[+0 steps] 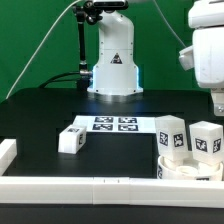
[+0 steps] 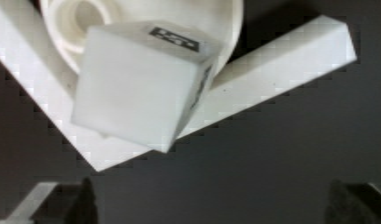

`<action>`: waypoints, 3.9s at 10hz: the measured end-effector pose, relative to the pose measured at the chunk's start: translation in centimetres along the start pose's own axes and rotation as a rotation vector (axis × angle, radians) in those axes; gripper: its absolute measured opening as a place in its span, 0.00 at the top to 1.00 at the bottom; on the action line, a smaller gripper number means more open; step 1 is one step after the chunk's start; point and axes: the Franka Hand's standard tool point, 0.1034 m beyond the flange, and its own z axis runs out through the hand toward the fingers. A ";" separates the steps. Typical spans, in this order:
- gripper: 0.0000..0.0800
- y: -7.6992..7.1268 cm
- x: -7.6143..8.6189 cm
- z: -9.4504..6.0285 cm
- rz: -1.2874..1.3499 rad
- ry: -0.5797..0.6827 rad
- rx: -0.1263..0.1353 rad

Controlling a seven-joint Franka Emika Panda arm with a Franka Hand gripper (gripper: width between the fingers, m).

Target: Assemble stool

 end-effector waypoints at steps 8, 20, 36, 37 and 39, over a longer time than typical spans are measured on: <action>0.19 0.6 -1.3 1.6 -0.652 -0.055 0.010; 0.59 0.0 -2.4 2.3 -0.483 -0.081 0.068; 0.58 -0.1 -1.6 2.4 0.915 -0.013 0.029; 0.58 -0.1 -1.6 2.4 0.979 -0.012 0.030; 0.58 0.1 -2.2 2.4 1.281 0.052 0.034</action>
Offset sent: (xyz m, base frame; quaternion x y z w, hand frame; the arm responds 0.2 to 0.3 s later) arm 0.0000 0.0000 0.0000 0.0000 0.0000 -0.1938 0.9810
